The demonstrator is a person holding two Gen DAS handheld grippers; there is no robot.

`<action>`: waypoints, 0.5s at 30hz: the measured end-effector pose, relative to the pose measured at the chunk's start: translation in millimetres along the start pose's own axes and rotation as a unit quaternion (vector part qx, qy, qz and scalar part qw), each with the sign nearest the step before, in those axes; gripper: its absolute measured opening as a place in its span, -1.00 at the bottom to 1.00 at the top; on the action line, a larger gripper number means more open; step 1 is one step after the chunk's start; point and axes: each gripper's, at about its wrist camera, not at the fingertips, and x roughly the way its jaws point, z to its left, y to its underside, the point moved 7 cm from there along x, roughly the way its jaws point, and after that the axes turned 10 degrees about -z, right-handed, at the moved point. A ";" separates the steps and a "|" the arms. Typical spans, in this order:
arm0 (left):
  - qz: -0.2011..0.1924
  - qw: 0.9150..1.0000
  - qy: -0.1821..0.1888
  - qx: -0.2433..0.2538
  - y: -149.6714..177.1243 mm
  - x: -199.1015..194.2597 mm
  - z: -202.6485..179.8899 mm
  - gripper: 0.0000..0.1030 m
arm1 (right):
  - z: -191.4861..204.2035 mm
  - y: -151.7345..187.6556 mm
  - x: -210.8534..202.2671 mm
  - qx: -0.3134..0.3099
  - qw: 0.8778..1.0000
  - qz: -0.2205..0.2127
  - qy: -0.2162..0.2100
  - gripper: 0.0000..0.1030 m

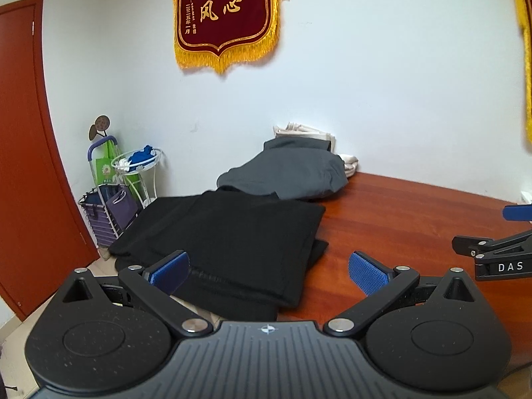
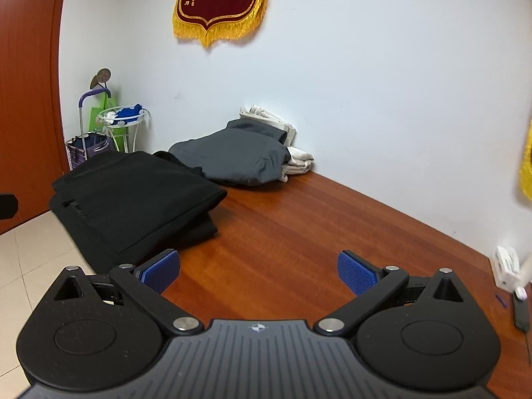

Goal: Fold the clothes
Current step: 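Reach the right gripper to the grey jacket's collar and close on it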

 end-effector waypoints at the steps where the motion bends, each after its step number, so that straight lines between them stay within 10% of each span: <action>1: 0.000 1.000 0.001 0.000 -3.1 10.6 -1.0 1.00 | -3.8 -4.7 13.9 0.000 1.000 -0.001 -0.002 0.99; 15: -0.008 1.000 -0.021 0.000 -52.4 135.4 -14.9 1.00 | -45.8 -70.7 163.2 -0.033 0.998 -0.014 -0.042 0.99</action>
